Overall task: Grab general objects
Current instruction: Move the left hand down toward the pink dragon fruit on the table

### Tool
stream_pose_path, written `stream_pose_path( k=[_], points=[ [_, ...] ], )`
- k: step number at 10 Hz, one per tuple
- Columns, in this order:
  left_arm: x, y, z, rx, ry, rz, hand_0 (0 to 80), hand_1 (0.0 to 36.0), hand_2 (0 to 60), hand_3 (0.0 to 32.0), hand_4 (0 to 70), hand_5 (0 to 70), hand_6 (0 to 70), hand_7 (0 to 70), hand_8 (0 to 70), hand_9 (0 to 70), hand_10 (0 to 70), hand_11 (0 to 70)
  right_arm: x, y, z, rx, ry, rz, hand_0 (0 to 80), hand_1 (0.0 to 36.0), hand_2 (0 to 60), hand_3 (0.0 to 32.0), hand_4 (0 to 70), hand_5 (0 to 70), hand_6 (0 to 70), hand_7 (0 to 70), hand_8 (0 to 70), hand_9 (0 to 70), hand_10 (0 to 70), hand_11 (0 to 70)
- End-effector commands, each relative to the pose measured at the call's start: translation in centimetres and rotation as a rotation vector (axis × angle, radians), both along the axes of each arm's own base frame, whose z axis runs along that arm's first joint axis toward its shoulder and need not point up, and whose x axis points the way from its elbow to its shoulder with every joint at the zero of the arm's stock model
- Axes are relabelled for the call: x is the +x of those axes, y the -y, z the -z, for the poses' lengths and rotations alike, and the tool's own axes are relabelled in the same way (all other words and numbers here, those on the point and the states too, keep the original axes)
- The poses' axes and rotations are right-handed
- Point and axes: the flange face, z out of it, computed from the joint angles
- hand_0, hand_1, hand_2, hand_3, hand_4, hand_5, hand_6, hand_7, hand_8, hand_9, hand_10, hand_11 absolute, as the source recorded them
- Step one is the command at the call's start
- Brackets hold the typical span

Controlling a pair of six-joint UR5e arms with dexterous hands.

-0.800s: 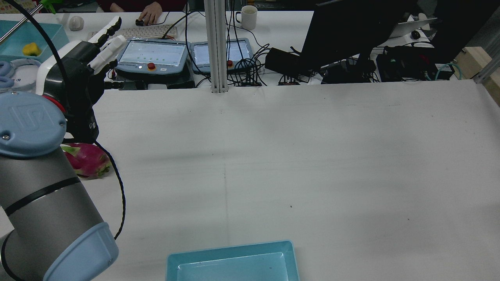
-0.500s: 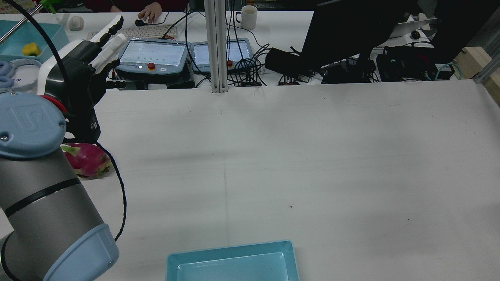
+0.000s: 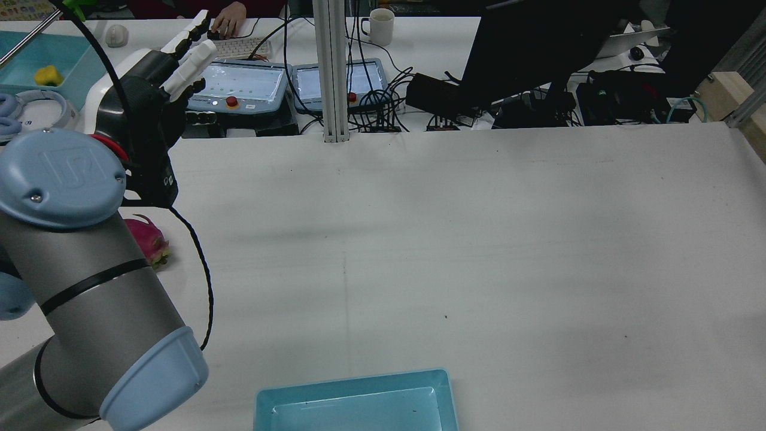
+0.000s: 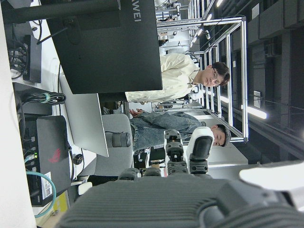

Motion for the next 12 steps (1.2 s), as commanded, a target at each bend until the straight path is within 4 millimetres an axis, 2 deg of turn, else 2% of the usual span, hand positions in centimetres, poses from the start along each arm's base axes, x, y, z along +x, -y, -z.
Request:
stream_pose_path(
  k=[1, 2, 4, 5, 7, 9, 10, 12],
  points=[
    [-0.1, 0.6, -0.2, 0.040, 0.104, 0.010, 46.0, 4.4, 0.0, 10.2, 0.0, 6.1, 0.0, 14.5, 0.0, 1.5, 0.0, 0.0, 0.0, 0.0, 0.0, 0.000, 0.000, 0.000, 0.0, 0.0, 0.0, 0.0, 0.0, 0.0, 0.0, 0.0, 0.0, 0.0, 0.0, 0.0],
    [0.0, 1.0, -0.4, 0.068, 0.155, 0.016, 45.9, 4.1, 0.0, 10.6, 0.0, 5.8, 0.0, 14.0, 0.0, 1.4, 0.0, 0.0, 0.0, 0.0, -0.1, -0.001, 0.000, 0.000, 0.0, 0.0, 0.0, 0.0, 0.0, 0.0, 0.0, 0.0, 0.0, 0.0, 0.0, 0.0],
    [0.1, 1.4, 0.3, 0.138, 0.331, 0.034, 43.8, 2.3, 0.0, 0.2, 0.0, 2.8, 0.0, 11.5, 0.0, 0.9, 0.0, 0.0, 0.0, 0.0, -0.1, -0.001, 0.000, 0.000, 0.0, 0.0, 0.0, 0.0, 0.0, 0.0, 0.0, 0.0, 0.0, 0.0, 0.0, 0.0],
    [-0.3, 1.5, 0.2, 0.160, 0.427, 0.044, 43.8, 2.3, 0.0, 0.0, 0.0, 2.0, 0.0, 11.1, 0.0, 0.8, 0.0, 0.0, 0.0, 0.0, -0.1, -0.001, 0.000, 0.000, 0.0, 0.0, 0.0, 0.0, 0.0, 0.0, 0.0, 0.0, 0.0, 0.0, 0.0, 0.0],
    [-2.5, 2.9, -0.2, 0.197, 0.608, 0.062, 45.9, 5.0, 0.0, 0.0, 0.6, 4.1, 0.0, 13.4, 0.0, 1.2, 0.0, 0.0, 0.1, 0.0, 0.0, 0.000, 0.000, -0.001, 0.0, 0.0, 0.0, 0.0, 0.0, 0.0, 0.0, 0.0, 0.0, 0.0, 0.0, 0.0],
    [-3.4, 3.4, -0.2, 0.235, 0.770, 0.064, 44.8, 4.5, 0.0, 0.0, 0.0, 1.1, 0.0, 12.3, 0.0, 1.0, 0.0, 0.0, 0.1, 0.0, 0.1, 0.002, 0.000, -0.001, 0.0, 0.0, 0.0, 0.0, 0.0, 0.0, 0.0, 0.0, 0.0, 0.0, 0.0, 0.0],
    [-3.4, 3.3, -0.8, 0.230, 0.832, 0.051, 43.2, 3.4, 0.0, 0.0, 0.0, 0.1, 0.0, 12.7, 0.0, 1.1, 0.0, 0.0, 0.1, 0.0, 0.2, 0.003, 0.000, -0.001, 0.0, 0.0, 0.0, 0.0, 0.0, 0.0, 0.0, 0.0, 0.0, 0.0, 0.0, 0.0],
    [-3.4, 2.5, -2.8, 0.189, 0.908, 0.005, 45.1, 5.8, 0.0, 0.0, 0.4, 0.0, 0.0, 12.4, 0.0, 1.0, 0.0, 0.0, 0.1, 0.0, 0.2, 0.003, 0.000, -0.001, 0.0, 0.0, 0.0, 0.0, 0.0, 0.0, 0.0, 0.0, 0.0, 0.0, 0.0, 0.0]
  ],
)
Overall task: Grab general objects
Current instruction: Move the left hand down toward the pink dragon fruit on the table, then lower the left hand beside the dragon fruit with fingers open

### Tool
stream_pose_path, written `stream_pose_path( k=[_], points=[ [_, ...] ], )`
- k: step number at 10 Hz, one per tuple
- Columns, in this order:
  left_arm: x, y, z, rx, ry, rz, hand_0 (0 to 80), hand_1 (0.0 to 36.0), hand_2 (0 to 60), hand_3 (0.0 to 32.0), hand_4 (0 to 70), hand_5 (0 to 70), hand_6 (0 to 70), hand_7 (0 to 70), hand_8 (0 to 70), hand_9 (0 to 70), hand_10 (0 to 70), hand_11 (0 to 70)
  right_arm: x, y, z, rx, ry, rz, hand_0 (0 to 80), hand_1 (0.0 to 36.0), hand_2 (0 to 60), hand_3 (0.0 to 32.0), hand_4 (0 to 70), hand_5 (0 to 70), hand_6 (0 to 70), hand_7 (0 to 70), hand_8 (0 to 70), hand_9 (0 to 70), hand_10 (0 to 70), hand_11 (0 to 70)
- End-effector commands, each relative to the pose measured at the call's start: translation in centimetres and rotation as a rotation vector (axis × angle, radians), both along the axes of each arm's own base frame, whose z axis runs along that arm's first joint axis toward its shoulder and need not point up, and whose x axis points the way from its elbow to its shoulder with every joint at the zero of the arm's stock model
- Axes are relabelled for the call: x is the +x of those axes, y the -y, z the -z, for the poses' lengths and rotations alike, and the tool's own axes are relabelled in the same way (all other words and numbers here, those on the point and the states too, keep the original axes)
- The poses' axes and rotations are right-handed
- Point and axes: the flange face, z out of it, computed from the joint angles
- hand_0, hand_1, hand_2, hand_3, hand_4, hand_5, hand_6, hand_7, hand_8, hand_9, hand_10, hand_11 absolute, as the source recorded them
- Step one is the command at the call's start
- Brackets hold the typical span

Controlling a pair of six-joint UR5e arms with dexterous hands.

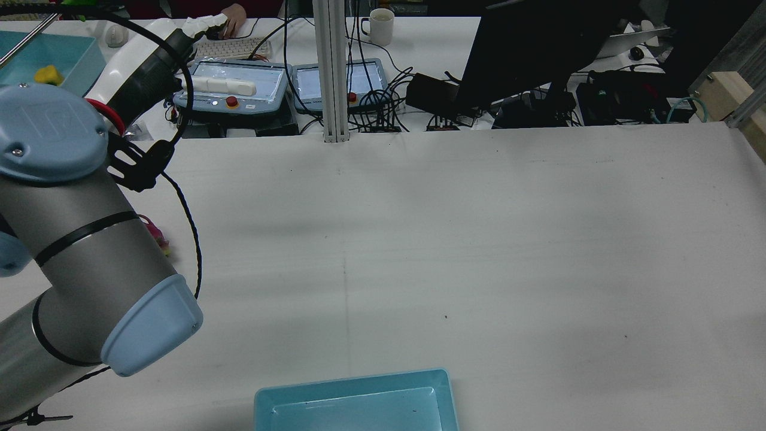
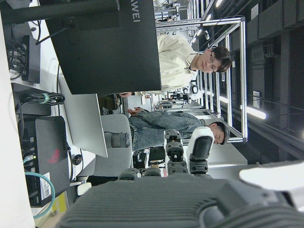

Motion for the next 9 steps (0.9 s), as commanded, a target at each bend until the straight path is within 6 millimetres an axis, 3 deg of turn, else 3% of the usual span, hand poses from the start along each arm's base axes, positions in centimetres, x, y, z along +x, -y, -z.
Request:
stream_pose_path(
  k=[1, 2, 3, 4, 5, 6, 8, 9],
  points=[
    [-0.8, -0.7, -3.2, -0.060, 0.140, -0.010, 45.6, 6.4, 0.0, 0.0, 0.0, 0.0, 0.0, 10.8, 0.0, 0.7, 0.0, 0.0, 0.0, 0.0, 0.0, -0.001, 0.000, 0.000, 0.0, 0.0, 0.0, 0.0, 0.0, 0.0, 0.0, 0.0, 0.0, 0.0, 0.0, 0.0],
    [-1.4, -0.7, -3.5, -0.065, 0.144, -0.001, 46.7, 11.2, 0.0, 8.2, 0.0, 0.0, 0.0, 7.3, 0.0, 0.1, 0.0, 0.0, 0.0, 0.0, -0.1, -0.002, 0.000, 0.000, 0.0, 0.0, 0.0, 0.0, 0.0, 0.0, 0.0, 0.0, 0.0, 0.0, 0.0, 0.0],
    [-1.4, -0.8, -3.2, -0.068, 0.143, -0.003, 47.4, 13.5, 0.0, 22.0, 0.0, 0.0, 0.0, 3.4, 0.0, 0.0, 0.0, 0.0, 0.0, 0.0, -0.1, -0.002, 0.000, 0.000, 0.0, 0.0, 0.0, 0.0, 0.0, 0.0, 0.0, 0.0, 0.0, 0.0, 0.0, 0.0],
    [-0.9, -1.5, -3.3, -0.099, 0.172, -0.021, 50.4, 16.1, 0.0, 31.6, 0.0, 0.0, 0.0, 0.1, 0.0, 0.0, 0.0, 0.0, 0.0, -0.1, -0.1, -0.002, 0.000, 0.000, 0.0, 0.0, 0.0, 0.0, 0.0, 0.0, 0.0, 0.0, 0.0, 0.0, 0.0, 0.0],
    [-1.6, -2.2, -0.6, -0.120, 0.190, -0.022, 53.3, 16.7, 0.0, 32.0, 0.0, 0.0, 0.0, 0.0, 0.0, 0.0, 0.0, 0.0, 0.2, -0.2, 0.0, -0.001, 0.000, -0.003, 0.0, 0.0, 0.0, 0.0, 0.0, 0.0, 0.0, 0.0, 0.0, 0.0, 0.0, 0.0],
    [-2.9, -3.3, 2.9, -0.099, 0.169, -0.016, 55.0, 16.7, 0.0, 30.0, 0.0, 0.0, 0.0, 0.8, 0.0, 0.0, 0.0, 0.0, 0.4, -0.1, 0.4, 0.008, -0.001, -0.008, 0.0, 0.0, 0.0, 0.0, 0.0, 0.0, 0.0, 0.0, 0.0, 0.0, 0.0, 0.0],
    [-2.3, -4.3, 2.9, -0.118, 0.194, -0.039, 52.3, 13.9, 0.0, 23.4, 0.0, 0.0, 0.0, 2.9, 0.0, 0.0, 0.0, 0.0, 0.2, -0.2, 0.0, -0.001, -0.002, -0.003, 0.0, 0.0, 0.0, 0.0, 0.0, 0.0, 0.0, 0.0, 0.0, 0.0, 0.0, 0.0],
    [-1.0, -4.2, 2.8, -0.097, 0.180, -0.049, 49.3, 9.4, 0.0, 21.8, 0.0, 0.0, 0.0, 1.7, 0.0, 0.0, 0.0, 0.0, 0.1, -0.3, -0.2, -0.004, 0.000, -0.002, 0.0, 0.0, 0.0, 0.0, 0.0, 0.0, 0.0, 0.0, 0.0, 0.0, 0.0, 0.0]
  ],
)
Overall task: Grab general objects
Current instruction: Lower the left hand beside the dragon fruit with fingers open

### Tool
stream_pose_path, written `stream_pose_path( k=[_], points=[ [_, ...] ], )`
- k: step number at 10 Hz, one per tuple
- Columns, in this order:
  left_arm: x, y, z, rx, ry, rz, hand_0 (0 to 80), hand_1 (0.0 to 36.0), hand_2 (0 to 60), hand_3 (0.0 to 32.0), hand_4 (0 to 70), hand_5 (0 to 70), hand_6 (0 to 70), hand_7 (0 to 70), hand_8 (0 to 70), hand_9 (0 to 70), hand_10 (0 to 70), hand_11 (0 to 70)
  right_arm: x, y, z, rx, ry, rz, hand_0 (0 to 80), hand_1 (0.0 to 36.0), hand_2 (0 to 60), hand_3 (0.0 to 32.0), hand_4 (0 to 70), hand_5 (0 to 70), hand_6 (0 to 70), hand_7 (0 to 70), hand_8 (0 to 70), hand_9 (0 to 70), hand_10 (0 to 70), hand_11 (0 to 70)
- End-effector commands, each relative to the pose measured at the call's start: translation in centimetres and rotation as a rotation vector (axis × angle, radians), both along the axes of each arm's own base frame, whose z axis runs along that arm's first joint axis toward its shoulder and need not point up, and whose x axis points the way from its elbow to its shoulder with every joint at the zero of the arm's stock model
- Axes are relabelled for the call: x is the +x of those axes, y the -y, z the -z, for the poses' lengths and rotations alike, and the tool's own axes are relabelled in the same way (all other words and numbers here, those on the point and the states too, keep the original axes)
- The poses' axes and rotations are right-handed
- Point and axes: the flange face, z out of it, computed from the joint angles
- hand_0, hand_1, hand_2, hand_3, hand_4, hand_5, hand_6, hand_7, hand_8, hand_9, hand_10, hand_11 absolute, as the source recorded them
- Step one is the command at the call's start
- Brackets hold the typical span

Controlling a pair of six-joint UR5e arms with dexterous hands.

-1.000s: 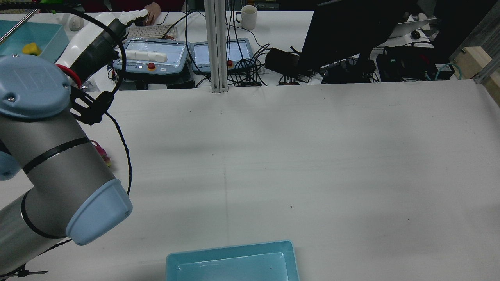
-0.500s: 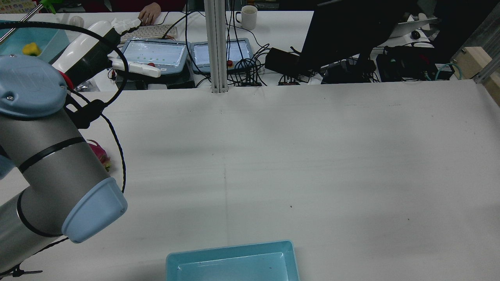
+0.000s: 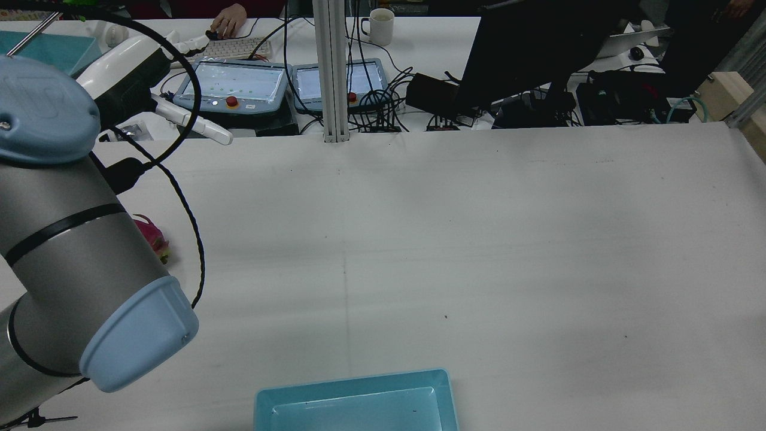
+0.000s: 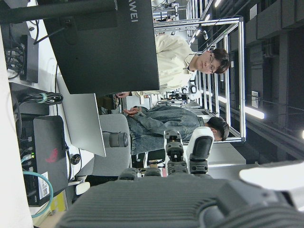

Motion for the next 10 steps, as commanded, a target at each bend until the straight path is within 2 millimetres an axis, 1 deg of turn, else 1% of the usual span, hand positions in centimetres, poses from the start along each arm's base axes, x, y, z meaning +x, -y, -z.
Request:
stream_pose_path(
  k=[1, 2, 3, 4, 5, 6, 7, 8, 9, 10],
  points=[
    [2.8, -0.2, -0.4, 0.017, -0.006, -0.020, 49.9, 11.0, 0.0, 21.2, 0.0, 0.0, 0.0, 1.8, 0.0, 0.0, 0.0, 0.0, -0.1, 0.0, -0.4, -0.007, 0.001, 0.003, 0.0, 0.0, 0.0, 0.0, 0.0, 0.0, 0.0, 0.0, 0.0, 0.0, 0.0, 0.0],
    [4.3, 0.1, -2.4, -0.002, 0.021, -0.002, 50.5, 12.9, 0.0, 21.4, 0.0, 0.0, 0.0, 1.3, 0.0, 0.0, 0.0, 0.0, -0.1, 0.0, -0.3, -0.005, 0.001, 0.003, 0.0, 0.0, 0.0, 0.0, 0.0, 0.0, 0.0, 0.0, 0.0, 0.0, 0.0, 0.0],
    [4.8, -0.1, -4.3, -0.018, 0.049, 0.021, 50.9, 13.7, 0.0, 20.4, 0.0, 0.0, 0.0, 1.9, 0.0, 0.0, 0.0, 0.0, -0.1, 0.0, -0.3, -0.005, 0.001, 0.003, 0.0, 0.0, 0.0, 0.0, 0.0, 0.0, 0.0, 0.0, 0.0, 0.0, 0.0, 0.0],
    [4.7, -0.4, -8.8, -0.050, 0.106, 0.049, 50.9, 16.9, 0.0, 17.8, 0.0, 0.0, 0.0, 3.4, 0.0, 0.0, 0.0, 0.0, -0.1, 0.0, -0.3, -0.005, 0.001, 0.003, 0.0, 0.0, 0.0, 0.0, 0.0, 0.0, 0.0, 0.0, 0.0, 0.0, 0.0, 0.0],
    [3.9, -0.6, -13.3, -0.069, 0.136, 0.082, 50.5, 17.7, 0.0, 15.2, 0.0, 0.0, 0.0, 4.3, 0.0, 0.0, 0.0, 0.0, -0.1, 0.0, -0.3, -0.005, 0.001, 0.003, 0.0, 0.0, 0.0, 0.0, 0.0, 0.0, 0.0, 0.0, 0.0, 0.0, 0.0, 0.0],
    [3.3, -0.9, -16.0, -0.083, 0.154, 0.089, 50.9, 18.5, 0.0, 13.6, 0.0, 0.0, 0.0, 4.4, 0.0, 0.0, 0.0, 0.0, -0.1, 0.0, -0.3, -0.005, 0.001, 0.003, 0.0, 0.0, 0.0, 0.0, 0.0, 0.0, 0.0, 0.0, 0.0, 0.0, 0.0, 0.0],
    [3.2, -1.0, -16.9, -0.087, 0.162, 0.092, 51.4, 19.6, 0.0, 13.2, 0.0, 0.0, 0.0, 4.0, 0.0, 0.0, 0.0, 0.3, -0.1, 0.0, -0.3, -0.005, 0.001, 0.003, 0.0, 0.0, 0.0, 0.0, 0.0, 0.0, 0.0, 0.0, 0.0, 0.0, 0.0, 0.0],
    [3.2, -1.3, -17.9, -0.088, 0.174, 0.103, 51.7, 20.1, 0.0, 10.0, 0.0, 0.0, 0.0, 3.5, 0.0, 0.0, 0.0, 2.0, -0.2, 0.0, -0.3, -0.005, 0.002, 0.004, 0.0, 0.0, 0.0, 0.0, 0.0, 0.0, 0.0, 0.0, 0.0, 0.0, 0.0, 0.0],
    [3.7, -2.1, -18.7, -0.088, 0.197, 0.126, 52.1, 18.5, 0.0, 5.8, 0.0, 0.0, 0.0, 2.1, 0.0, 0.0, 0.0, 1.8, -0.1, 0.0, -0.3, -0.005, 0.001, 0.003, 0.0, 0.0, 0.0, 0.0, 0.0, 0.0, 0.0, 0.0, 0.0, 0.0, 0.0, 0.0],
    [4.1, -2.8, -19.4, -0.090, 0.222, 0.140, 53.5, 16.7, 0.0, 10.2, 0.0, 0.0, 0.0, 0.3, 0.0, 0.0, 0.0, 0.6, -0.1, 0.0, -0.3, -0.005, 0.001, 0.003, 0.0, 0.0, 0.0, 0.0, 0.0, 0.0, 0.0, 0.0, 0.0, 0.0, 0.0, 0.0]
  ],
)
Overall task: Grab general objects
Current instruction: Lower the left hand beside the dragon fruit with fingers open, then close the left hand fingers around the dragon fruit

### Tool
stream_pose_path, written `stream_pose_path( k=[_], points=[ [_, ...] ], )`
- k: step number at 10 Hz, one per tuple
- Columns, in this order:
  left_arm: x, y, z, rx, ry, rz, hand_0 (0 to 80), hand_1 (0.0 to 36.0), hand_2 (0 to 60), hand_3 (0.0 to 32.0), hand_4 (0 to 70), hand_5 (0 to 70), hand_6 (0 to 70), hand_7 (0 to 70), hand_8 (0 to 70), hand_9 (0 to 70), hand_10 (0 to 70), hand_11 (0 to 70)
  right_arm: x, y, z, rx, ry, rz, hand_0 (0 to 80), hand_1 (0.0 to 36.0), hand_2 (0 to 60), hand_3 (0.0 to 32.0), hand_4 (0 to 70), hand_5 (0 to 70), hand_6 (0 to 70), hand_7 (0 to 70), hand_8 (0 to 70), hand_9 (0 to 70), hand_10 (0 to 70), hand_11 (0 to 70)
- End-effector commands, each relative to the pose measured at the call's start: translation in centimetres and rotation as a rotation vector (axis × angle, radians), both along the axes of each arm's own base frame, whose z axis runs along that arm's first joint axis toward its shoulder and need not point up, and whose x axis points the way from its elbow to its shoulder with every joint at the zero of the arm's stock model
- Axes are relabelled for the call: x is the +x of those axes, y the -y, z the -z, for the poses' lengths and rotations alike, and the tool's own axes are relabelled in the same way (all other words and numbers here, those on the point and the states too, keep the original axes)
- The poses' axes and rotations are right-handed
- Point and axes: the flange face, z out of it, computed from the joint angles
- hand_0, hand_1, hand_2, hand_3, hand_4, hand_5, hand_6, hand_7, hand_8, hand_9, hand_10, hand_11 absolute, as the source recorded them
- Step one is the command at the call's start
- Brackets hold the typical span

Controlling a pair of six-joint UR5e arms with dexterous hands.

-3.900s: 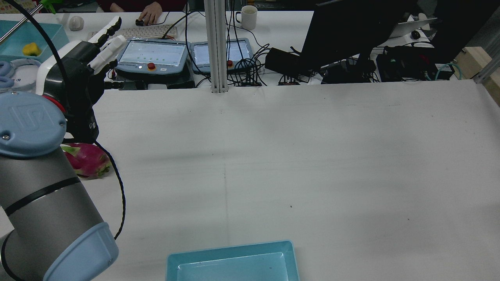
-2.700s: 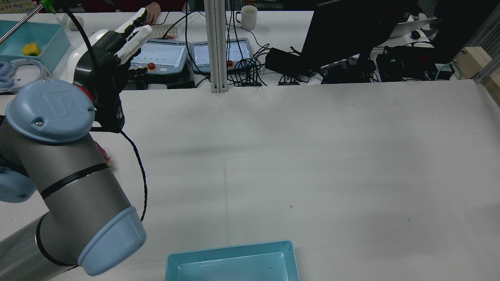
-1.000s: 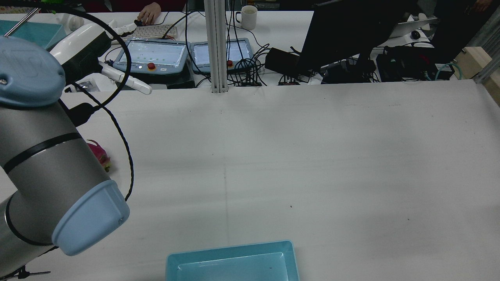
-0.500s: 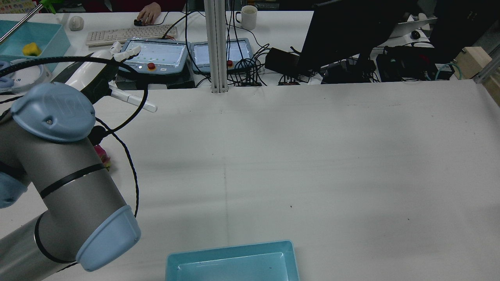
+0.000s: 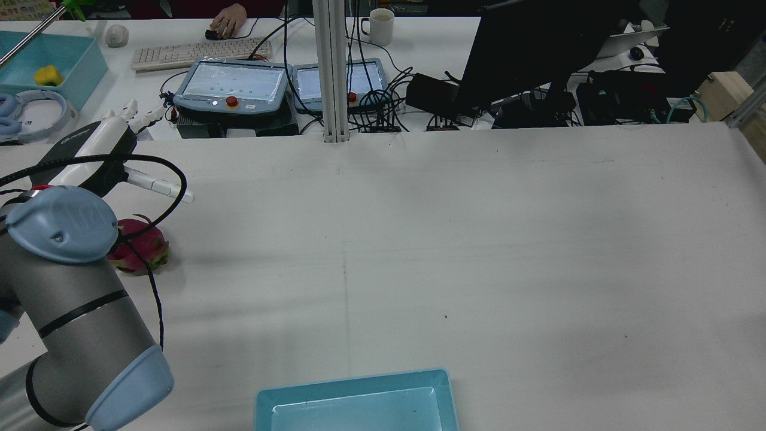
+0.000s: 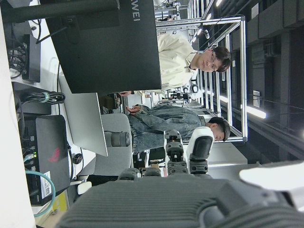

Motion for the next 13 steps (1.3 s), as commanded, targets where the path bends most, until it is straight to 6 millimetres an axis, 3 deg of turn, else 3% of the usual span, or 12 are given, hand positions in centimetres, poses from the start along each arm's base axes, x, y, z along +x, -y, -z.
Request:
stream_pose_path(
  k=[1, 2, 3, 5, 6, 7, 9, 13],
  points=[
    [1.0, -1.8, -2.4, 0.004, 0.084, 0.035, 53.5, 15.3, 0.0, 13.8, 0.0, 0.0, 0.0, 0.0, 0.0, 0.0, 0.0, 0.0, 0.0, 0.0, 0.0, 0.000, 0.000, -0.001, 0.0, 0.0, 0.0, 0.0, 0.0, 0.0, 0.0, 0.0, 0.0, 0.0, 0.0, 0.0],
    [2.4, -2.3, -2.5, 0.026, 0.124, 0.010, 53.1, 15.7, 0.0, 13.8, 0.0, 0.0, 0.0, 0.5, 0.0, 0.0, 0.0, 0.0, 0.0, 0.0, 0.0, 0.000, 0.000, 0.001, 0.0, 0.0, 0.0, 0.0, 0.0, 0.0, 0.0, 0.0, 0.0, 0.0, 0.0, 0.0],
    [3.9, -2.8, -2.6, 0.048, 0.159, -0.022, 52.8, 17.3, 0.0, 11.0, 0.0, 0.0, 0.0, 1.1, 0.0, 0.0, 0.0, 0.0, 0.0, 0.0, 0.0, 0.000, 0.000, 0.001, 0.0, 0.0, 0.0, 0.0, 0.0, 0.0, 0.0, 0.0, 0.0, 0.0, 0.0, 0.0],
    [5.7, -3.4, -3.6, 0.050, 0.218, 0.009, 50.8, 16.9, 0.0, 7.2, 0.0, 0.0, 0.0, 1.1, 0.0, 0.0, 0.0, 0.0, 0.0, 0.0, 0.0, 0.000, 0.000, -0.001, 0.0, 0.0, 0.0, 0.0, 0.0, 0.0, 0.0, 0.0, 0.0, 0.0, 0.0, 0.0],
    [8.2, -4.3, -5.5, 0.037, 0.280, 0.018, 47.2, 11.9, 0.0, 2.8, 0.0, 0.0, 0.0, 2.7, 0.0, 0.0, 0.0, 0.0, 0.0, 0.0, 0.0, 0.000, 0.000, -0.001, 0.0, 0.0, 0.0, 0.0, 0.0, 0.0, 0.0, 0.0, 0.0, 0.0, 0.0, 0.0],
    [9.2, -4.3, -7.0, 0.027, 0.327, 0.045, 44.7, 6.8, 0.0, 1.0, 0.0, 0.0, 0.0, 4.2, 0.0, 0.0, 0.0, 0.0, 0.0, 0.0, 0.0, 0.000, 0.000, -0.001, 0.0, 0.0, 0.0, 0.0, 0.0, 0.0, 0.0, 0.0, 0.0, 0.0, 0.0, 0.0],
    [8.4, -4.1, -9.7, 0.007, 0.362, 0.055, 45.7, 8.7, 0.0, 0.4, 0.0, 0.0, 0.0, 5.6, 0.0, 0.0, 0.0, 0.0, 0.0, 0.0, 0.0, 0.000, 0.000, -0.001, 0.0, 0.0, 0.0, 0.0, 0.0, 0.0, 0.0, 0.0, 0.0, 0.0, 0.0, 0.0],
    [8.8, -3.7, -11.0, 0.019, 0.340, 0.060, 45.6, 9.7, 0.0, 0.0, 0.0, 0.0, 0.0, 4.3, 0.9, 0.0, 0.0, 0.0, 0.0, 0.0, 0.0, 0.000, 0.000, -0.001, 0.0, 0.0, 0.0, 0.0, 0.0, 0.0, 0.0, 0.0, 0.0, 0.0, 0.0, 0.0]
  ],
)
